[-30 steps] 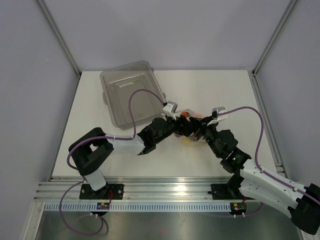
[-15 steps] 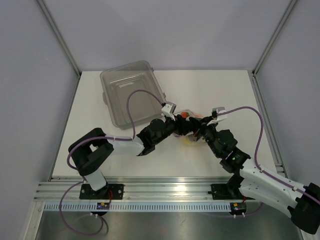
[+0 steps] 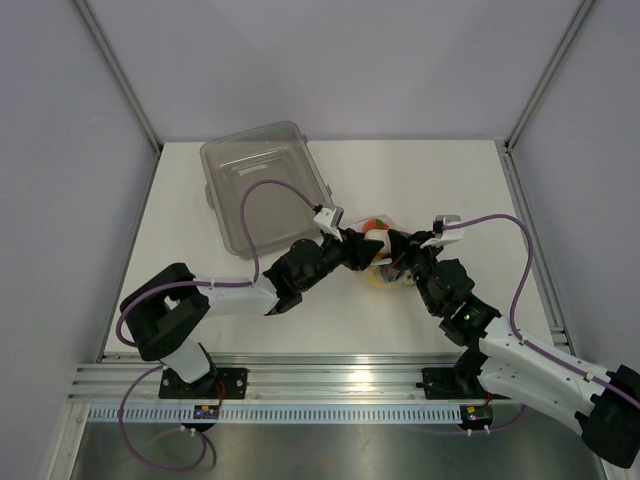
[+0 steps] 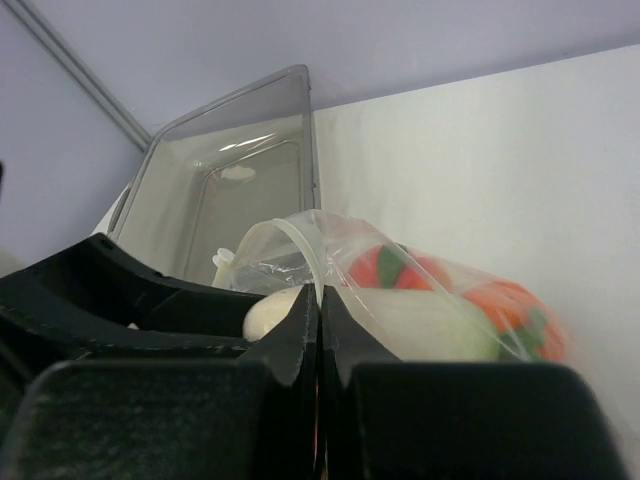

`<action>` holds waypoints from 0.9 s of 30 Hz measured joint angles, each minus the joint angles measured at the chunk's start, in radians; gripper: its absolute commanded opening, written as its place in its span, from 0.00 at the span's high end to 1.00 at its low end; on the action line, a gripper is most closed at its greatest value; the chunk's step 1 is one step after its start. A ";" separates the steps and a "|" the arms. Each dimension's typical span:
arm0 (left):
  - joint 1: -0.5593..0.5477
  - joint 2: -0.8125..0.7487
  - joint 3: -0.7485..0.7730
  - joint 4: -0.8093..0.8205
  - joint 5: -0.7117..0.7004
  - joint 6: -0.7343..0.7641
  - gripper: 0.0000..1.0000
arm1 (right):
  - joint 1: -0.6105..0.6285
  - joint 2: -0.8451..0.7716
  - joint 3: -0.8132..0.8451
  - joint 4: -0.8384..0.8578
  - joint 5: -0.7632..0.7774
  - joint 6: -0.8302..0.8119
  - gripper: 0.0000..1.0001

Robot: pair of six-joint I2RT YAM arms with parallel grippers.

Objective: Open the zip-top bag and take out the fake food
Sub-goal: Pick up the fake vegetable from the zipper food storage bag.

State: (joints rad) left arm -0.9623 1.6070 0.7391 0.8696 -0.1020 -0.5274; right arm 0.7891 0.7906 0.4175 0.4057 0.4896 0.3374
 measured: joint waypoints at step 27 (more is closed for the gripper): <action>0.055 -0.261 -0.117 -0.111 -0.129 -0.082 0.61 | 0.000 0.048 0.003 -0.069 0.205 0.064 1.00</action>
State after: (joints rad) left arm -0.9077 1.3460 0.6220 0.7589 -0.2314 -0.6098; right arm 0.7891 0.8387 0.4206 0.3367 0.6949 0.4015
